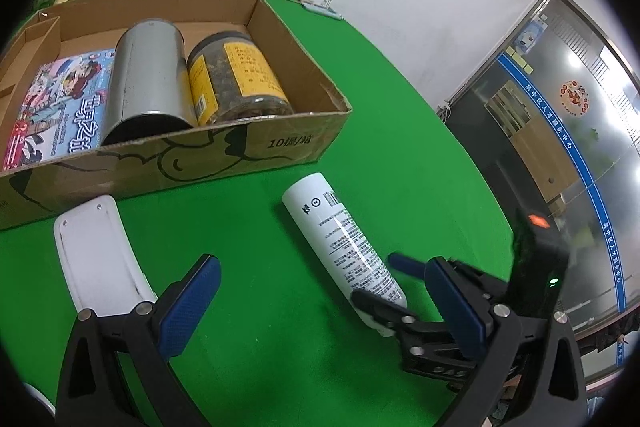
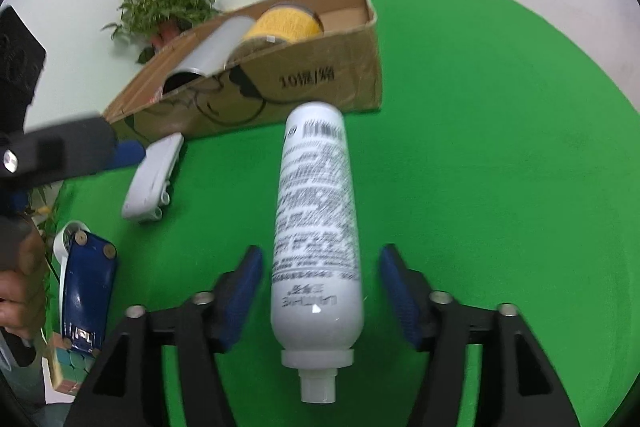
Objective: Organize rigid objects
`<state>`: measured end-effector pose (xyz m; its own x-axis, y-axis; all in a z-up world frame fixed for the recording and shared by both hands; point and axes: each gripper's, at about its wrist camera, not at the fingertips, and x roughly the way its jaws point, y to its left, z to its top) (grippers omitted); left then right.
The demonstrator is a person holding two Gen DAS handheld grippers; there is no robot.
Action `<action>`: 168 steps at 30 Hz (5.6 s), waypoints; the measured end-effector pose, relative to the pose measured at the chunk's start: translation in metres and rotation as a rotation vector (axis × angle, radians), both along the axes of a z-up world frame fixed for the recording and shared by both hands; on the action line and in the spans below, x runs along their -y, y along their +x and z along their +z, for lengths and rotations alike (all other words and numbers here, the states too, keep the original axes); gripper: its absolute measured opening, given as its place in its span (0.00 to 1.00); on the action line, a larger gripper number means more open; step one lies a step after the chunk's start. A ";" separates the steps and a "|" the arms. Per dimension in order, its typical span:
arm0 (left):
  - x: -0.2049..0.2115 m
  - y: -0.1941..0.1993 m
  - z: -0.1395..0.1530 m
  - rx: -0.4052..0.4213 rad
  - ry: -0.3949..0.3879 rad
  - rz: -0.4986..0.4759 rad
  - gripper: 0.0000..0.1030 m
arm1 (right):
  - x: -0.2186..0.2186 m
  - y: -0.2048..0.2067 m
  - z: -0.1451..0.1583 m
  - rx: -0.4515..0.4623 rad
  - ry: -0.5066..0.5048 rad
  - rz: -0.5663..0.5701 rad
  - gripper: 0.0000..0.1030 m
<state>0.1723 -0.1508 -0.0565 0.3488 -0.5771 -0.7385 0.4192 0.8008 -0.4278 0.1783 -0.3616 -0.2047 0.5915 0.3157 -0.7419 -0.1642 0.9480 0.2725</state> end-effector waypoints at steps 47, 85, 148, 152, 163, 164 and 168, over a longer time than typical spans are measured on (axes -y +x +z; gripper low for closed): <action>0.018 0.034 -0.066 -0.395 -0.097 -0.001 0.84 | -0.005 -0.036 0.009 -0.072 0.164 0.041 0.64; 0.003 0.128 0.171 0.055 -0.106 0.010 0.43 | -0.050 0.094 0.226 0.192 0.019 0.188 0.44; -0.098 -0.005 0.161 0.303 0.042 0.324 0.61 | -0.006 0.172 0.080 -0.053 -0.120 0.074 0.15; -0.130 -0.078 0.186 0.529 0.148 0.499 0.84 | -0.009 0.090 0.129 0.229 -0.185 -0.025 1.00; -0.200 -0.166 0.131 0.309 0.237 0.578 0.85 | -0.072 -0.101 0.141 0.428 0.005 0.349 0.99; -0.206 -0.168 0.108 0.220 0.193 0.552 0.85 | -0.082 -0.119 0.128 0.400 0.037 0.438 0.99; -0.216 -0.191 0.042 0.004 0.018 0.484 0.84 | -0.125 -0.161 0.077 0.251 0.109 0.638 0.99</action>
<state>-0.0186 0.0650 -0.0148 0.5770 -0.3355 -0.7447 -0.0012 0.9114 -0.4115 0.0176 -0.2371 -0.1277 0.4147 0.7239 -0.5513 -0.7511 0.6143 0.2417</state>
